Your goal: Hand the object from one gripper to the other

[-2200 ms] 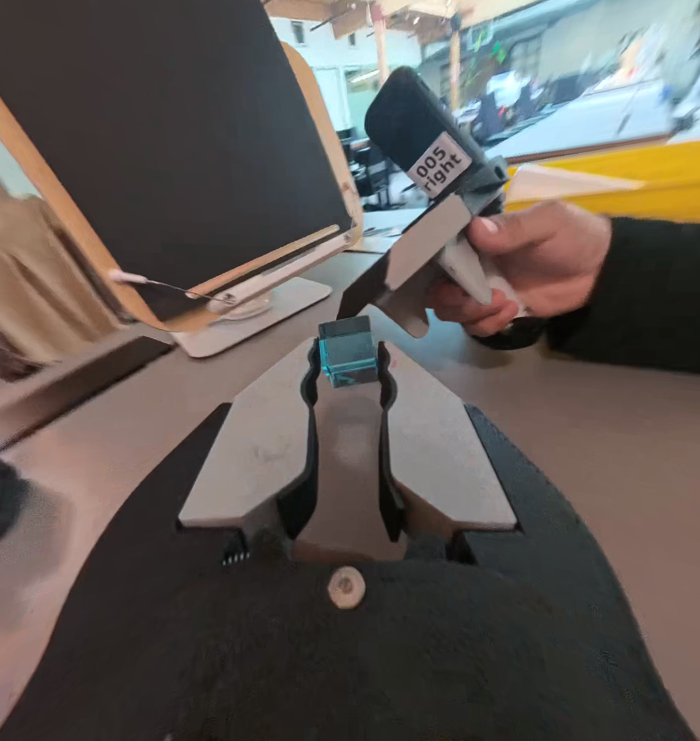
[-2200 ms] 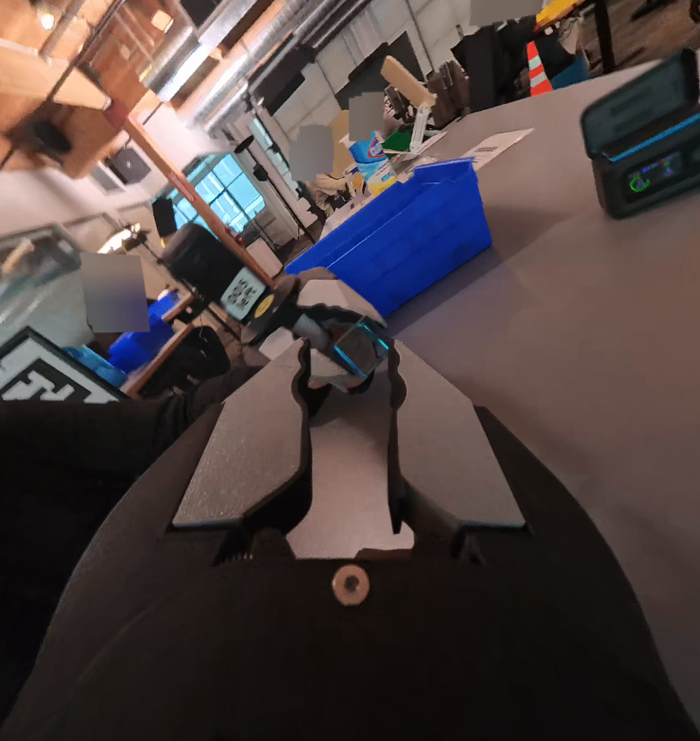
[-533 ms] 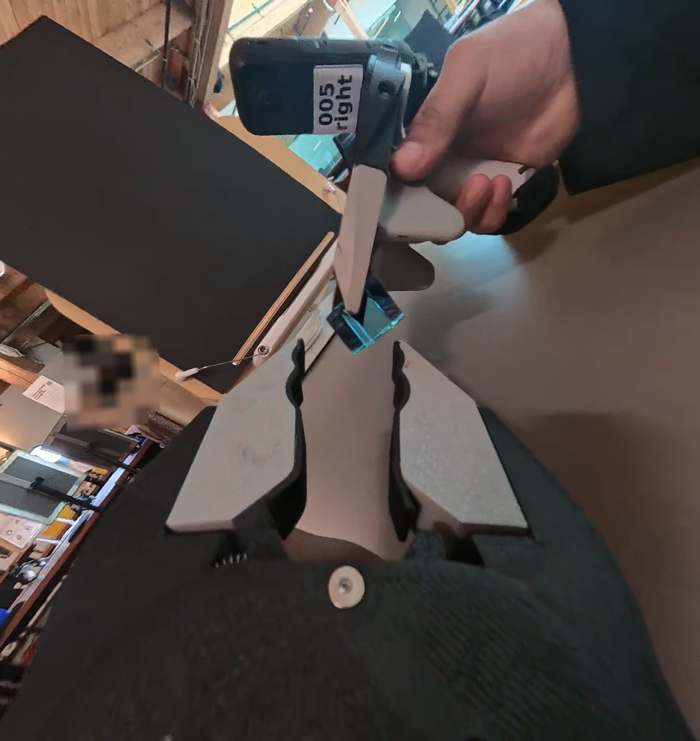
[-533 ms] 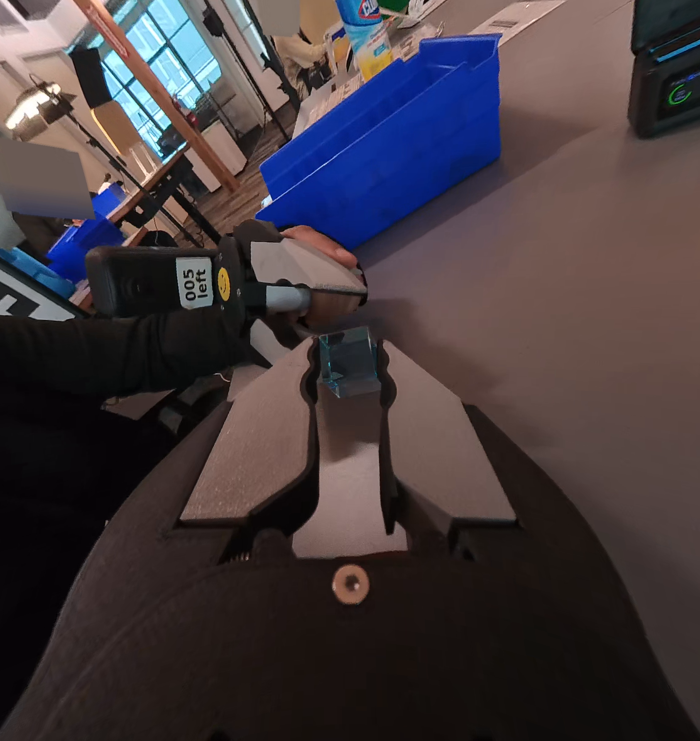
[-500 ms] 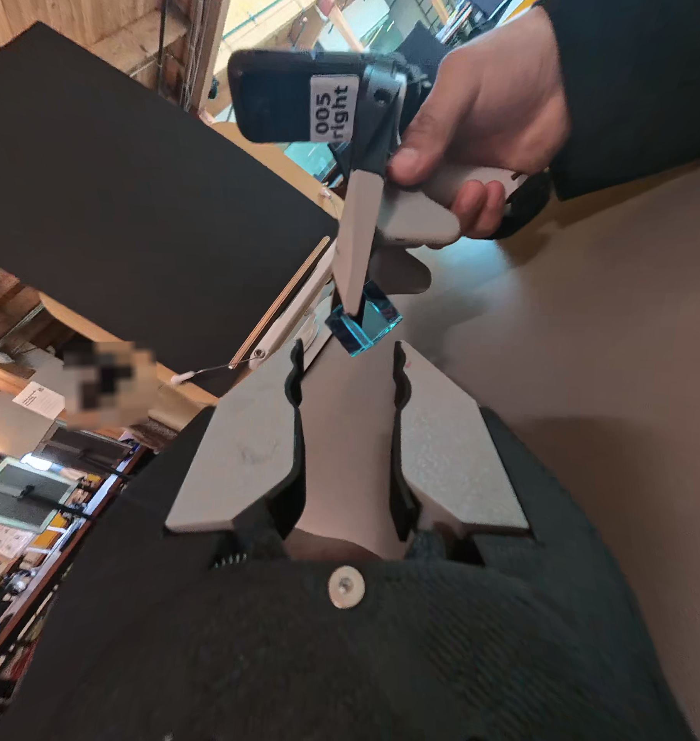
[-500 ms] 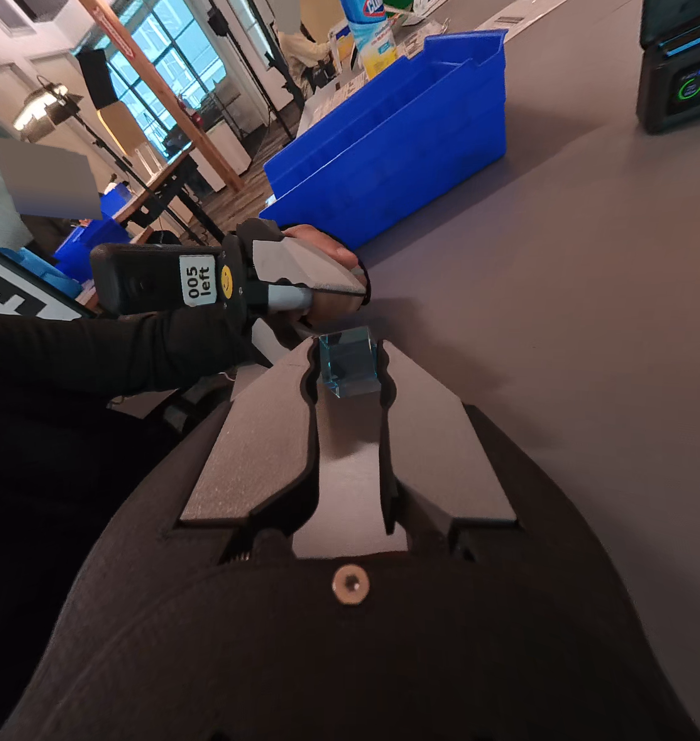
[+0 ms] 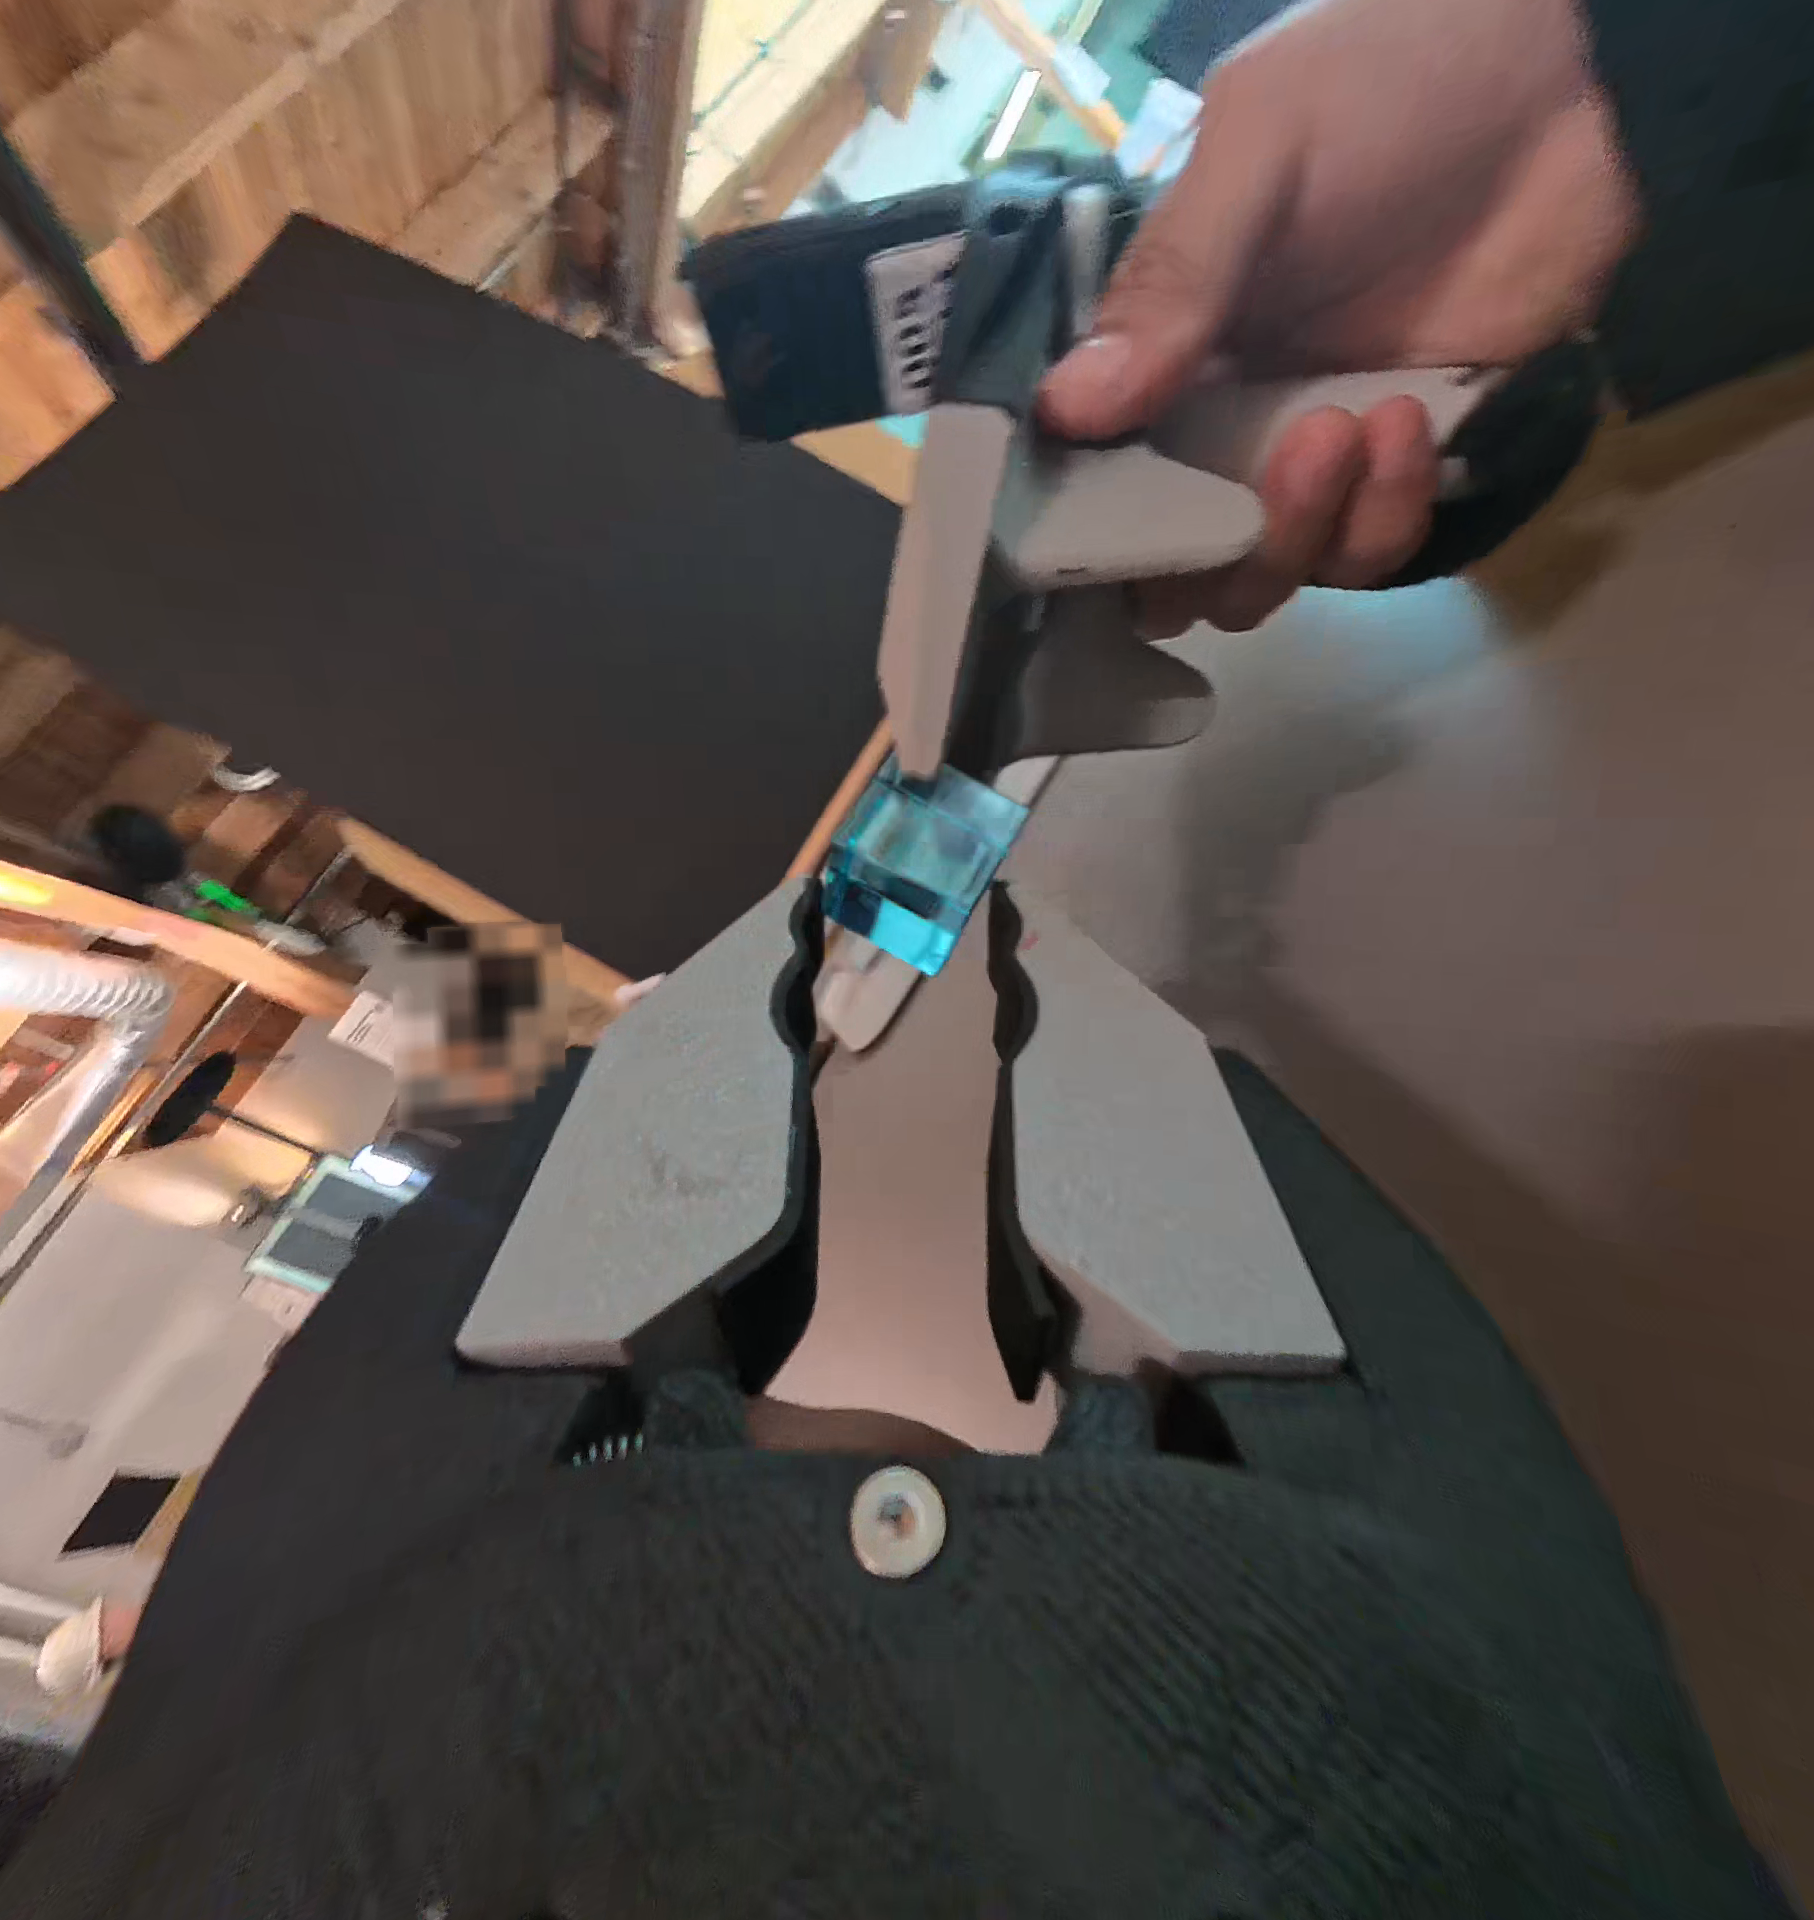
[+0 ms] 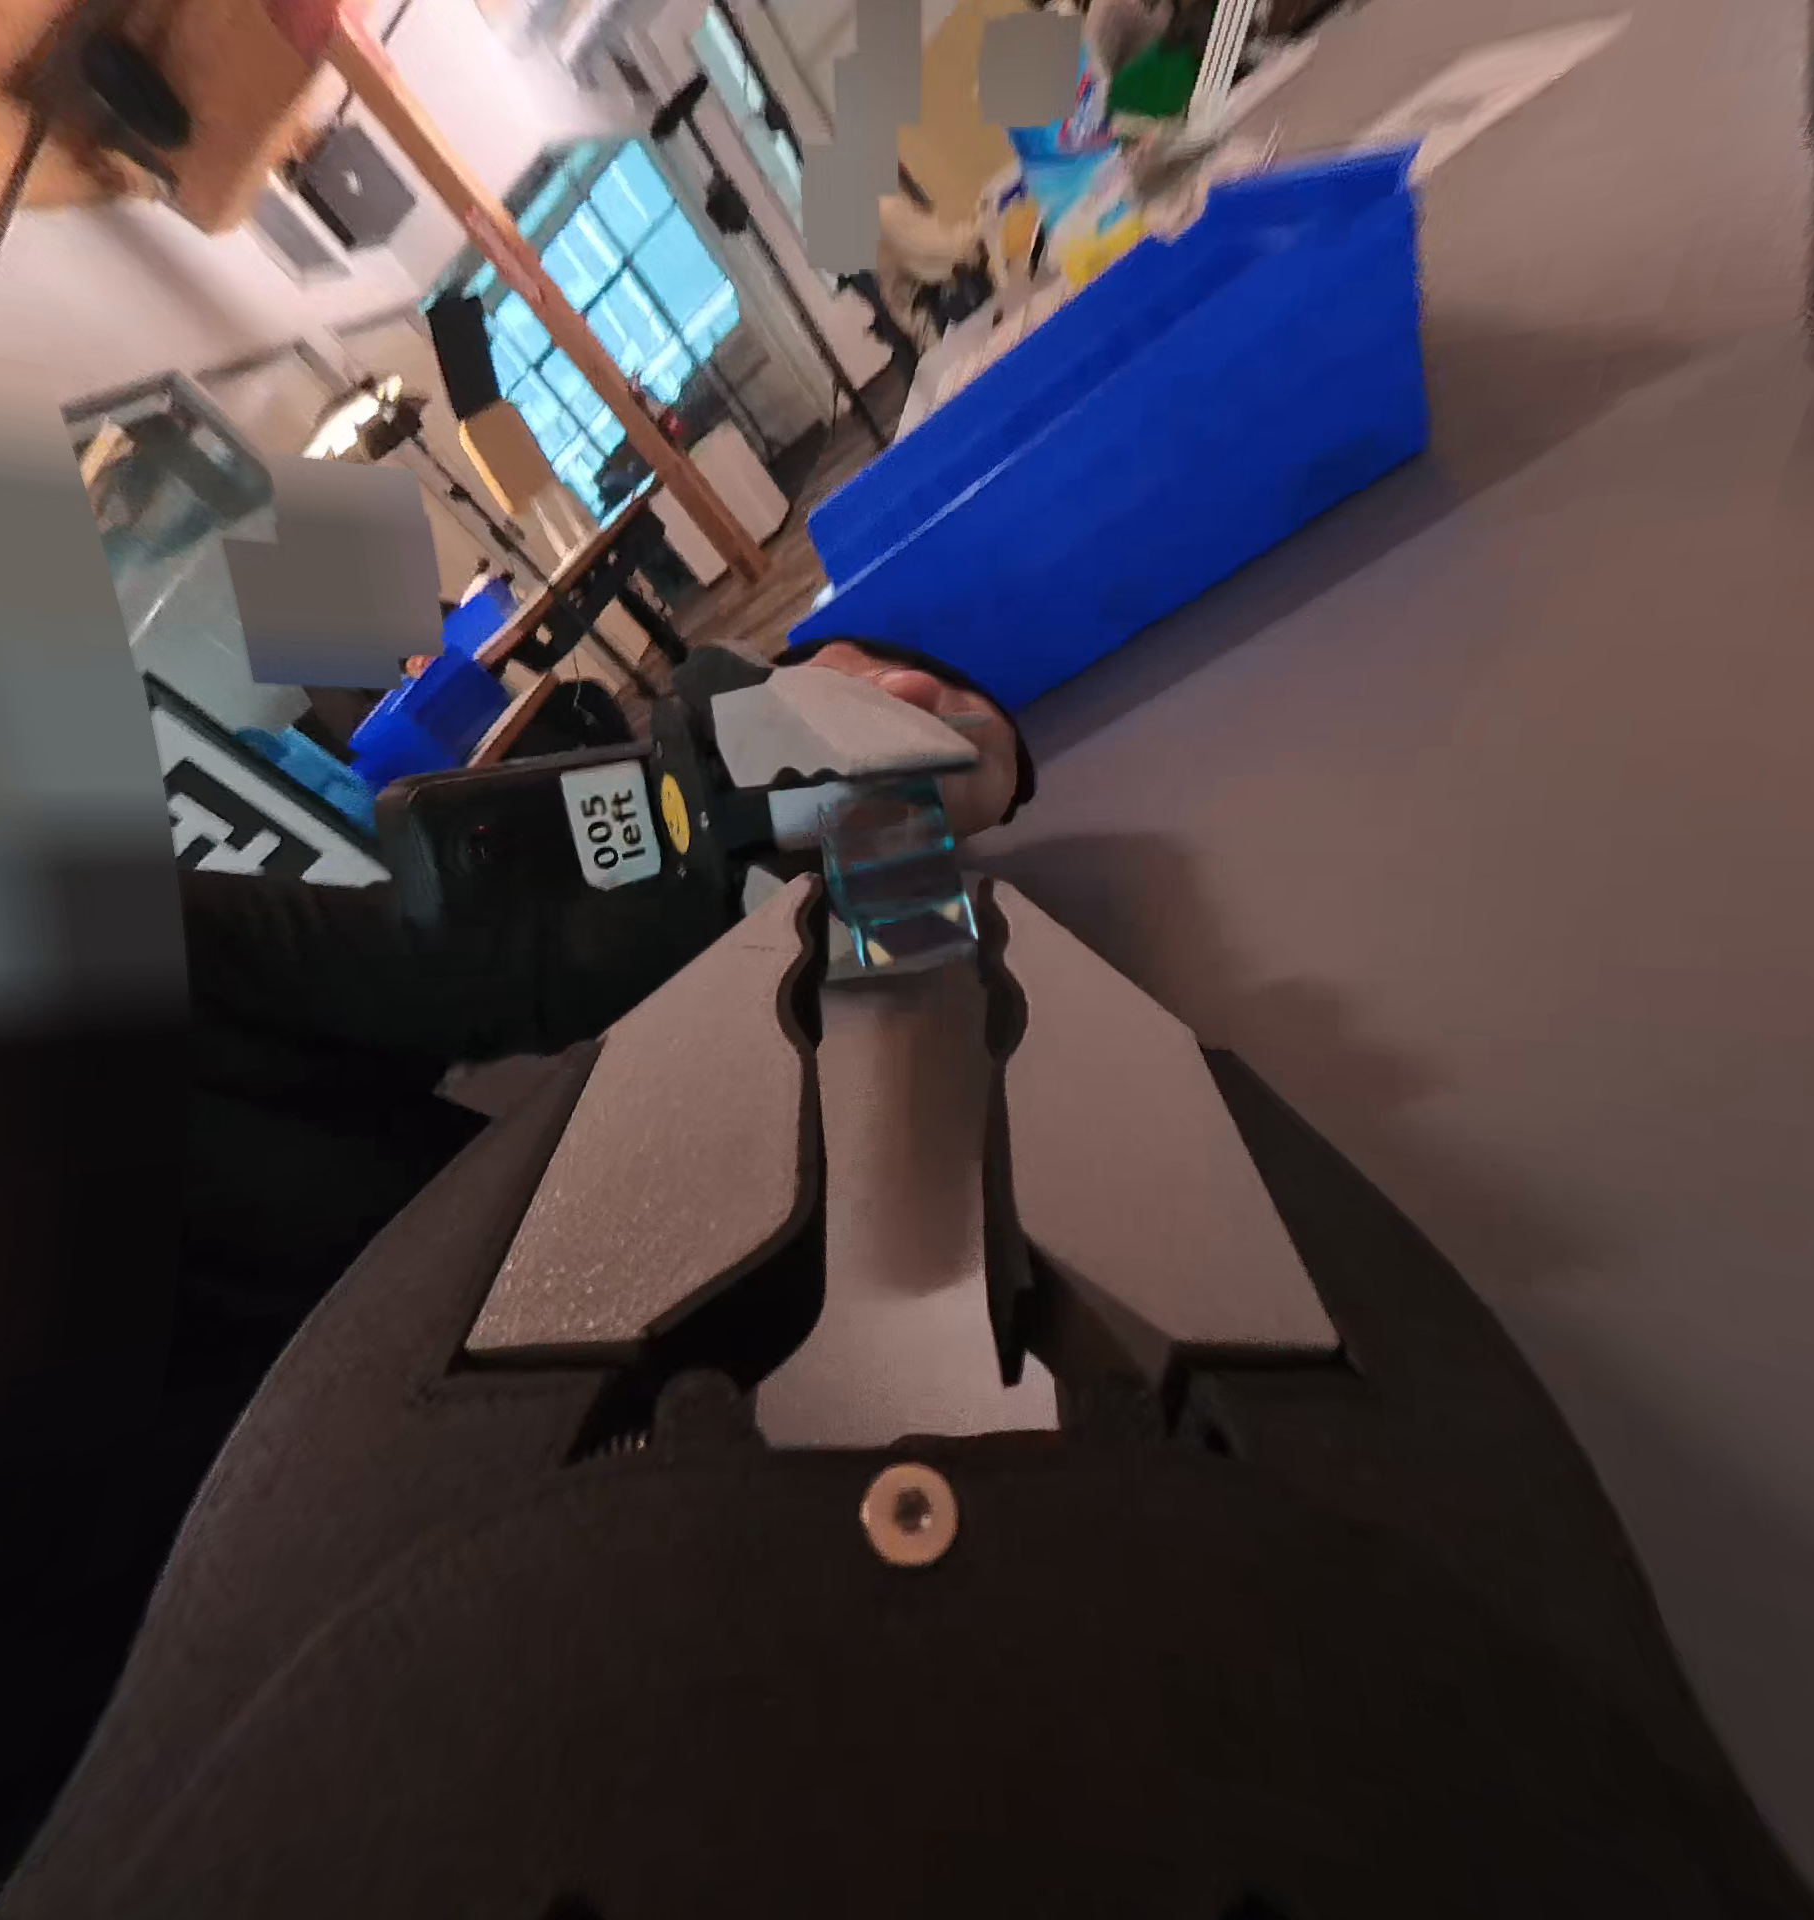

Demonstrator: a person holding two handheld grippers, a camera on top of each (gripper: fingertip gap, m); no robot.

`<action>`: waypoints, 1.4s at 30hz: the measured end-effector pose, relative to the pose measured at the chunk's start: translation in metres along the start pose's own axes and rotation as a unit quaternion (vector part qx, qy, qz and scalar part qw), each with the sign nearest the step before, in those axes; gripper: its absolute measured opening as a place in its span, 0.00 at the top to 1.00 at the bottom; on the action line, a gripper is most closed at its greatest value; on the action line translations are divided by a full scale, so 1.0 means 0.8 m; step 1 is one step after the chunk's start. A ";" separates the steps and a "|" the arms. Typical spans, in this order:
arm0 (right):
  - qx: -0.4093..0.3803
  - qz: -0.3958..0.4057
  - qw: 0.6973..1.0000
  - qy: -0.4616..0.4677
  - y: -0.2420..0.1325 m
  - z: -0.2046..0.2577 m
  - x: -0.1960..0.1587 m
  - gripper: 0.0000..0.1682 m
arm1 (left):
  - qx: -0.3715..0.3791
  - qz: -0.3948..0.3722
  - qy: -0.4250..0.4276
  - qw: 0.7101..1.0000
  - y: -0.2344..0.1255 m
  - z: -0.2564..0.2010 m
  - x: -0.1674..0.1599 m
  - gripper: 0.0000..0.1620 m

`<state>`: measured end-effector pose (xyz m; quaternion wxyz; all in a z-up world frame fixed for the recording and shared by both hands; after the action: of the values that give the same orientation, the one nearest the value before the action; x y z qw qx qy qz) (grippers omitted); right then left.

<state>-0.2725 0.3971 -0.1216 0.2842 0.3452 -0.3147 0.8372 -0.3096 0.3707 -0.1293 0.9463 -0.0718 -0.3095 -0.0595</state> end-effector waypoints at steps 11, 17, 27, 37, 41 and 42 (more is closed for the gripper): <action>-0.040 -0.063 0.996 -0.040 0.015 -0.002 0.024 0.73 | 0.052 0.019 -0.102 0.993 0.000 0.043 -0.017 0.82; -0.012 -0.098 0.995 -0.019 0.022 -0.002 0.030 0.82 | 0.031 0.007 -0.093 0.995 0.000 0.031 -0.008 0.82; -0.066 -0.078 0.995 -0.004 -0.010 -0.021 0.022 0.87 | -0.085 0.034 -0.086 0.992 0.008 -0.009 -0.019 0.86; -0.034 0.021 0.999 0.018 0.017 -0.019 -0.007 0.88 | -0.087 0.016 -0.056 0.994 0.003 -0.016 -0.016 0.73; -0.025 0.033 0.999 0.011 0.022 -0.014 -0.010 0.88 | -0.113 -0.015 -0.041 0.993 -0.005 -0.027 -0.004 0.81; -0.029 0.032 0.999 0.011 0.022 -0.015 -0.009 0.88 | -0.114 -0.008 -0.035 0.993 -0.004 -0.027 -0.004 0.81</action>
<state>-0.2850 0.3925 -0.1398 0.2705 0.3174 -0.3464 0.8403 -0.3005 0.3642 -0.1480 0.9202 -0.1784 -0.3340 -0.0994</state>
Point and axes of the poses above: each gripper's, where its closed fingertips meet, y out along the fingers, x out of its top, z = x × y across the jaws, the point moved 3 cm from there along -y, back along the fingers, and after that the axes turned 14 degrees about z, right-handed, at the moved point
